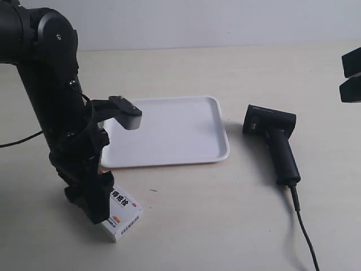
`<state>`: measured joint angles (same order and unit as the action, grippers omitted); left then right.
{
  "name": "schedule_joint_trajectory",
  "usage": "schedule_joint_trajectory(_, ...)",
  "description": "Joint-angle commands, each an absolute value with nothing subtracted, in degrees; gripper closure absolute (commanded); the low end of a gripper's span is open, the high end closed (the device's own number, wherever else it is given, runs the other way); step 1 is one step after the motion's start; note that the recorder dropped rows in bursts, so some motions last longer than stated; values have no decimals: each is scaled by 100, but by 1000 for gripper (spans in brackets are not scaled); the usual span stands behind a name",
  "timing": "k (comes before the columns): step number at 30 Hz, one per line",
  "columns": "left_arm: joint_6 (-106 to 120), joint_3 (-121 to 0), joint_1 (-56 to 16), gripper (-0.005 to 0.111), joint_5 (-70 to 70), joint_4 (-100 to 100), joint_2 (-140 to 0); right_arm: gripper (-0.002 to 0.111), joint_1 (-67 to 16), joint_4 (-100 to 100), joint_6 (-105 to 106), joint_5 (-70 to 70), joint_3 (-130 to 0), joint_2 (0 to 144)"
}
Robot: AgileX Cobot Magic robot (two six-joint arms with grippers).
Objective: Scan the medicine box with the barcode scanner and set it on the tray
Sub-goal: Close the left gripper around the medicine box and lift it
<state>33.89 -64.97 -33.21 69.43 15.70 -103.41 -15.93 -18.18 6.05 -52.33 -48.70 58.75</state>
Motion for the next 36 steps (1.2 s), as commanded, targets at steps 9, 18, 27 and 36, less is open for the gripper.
schedule_joint_trajectory(9, 8569, -6532, -3326, 25, 6996, 1251, -10308, 108, -1604, -1837, 651, -5153, -4895, 5893)
schedule_joint_trajectory(18, 8481, -6532, -3326, 25, 6996, 1577, -10308, 108, -1604, -1814, 651, -5130, -4894, 5893)
schedule_joint_trajectory(27, 8527, -6532, -3326, 25, 6974, 1589, -10321, 108, -1604, -1801, 651, -5119, -4894, 5893)
schedule_joint_trajectory(36, 9588, -6532, -3326, 25, 6100, 1498, -10468, 108, -1604, -1801, 651, -5108, -4894, 5893)
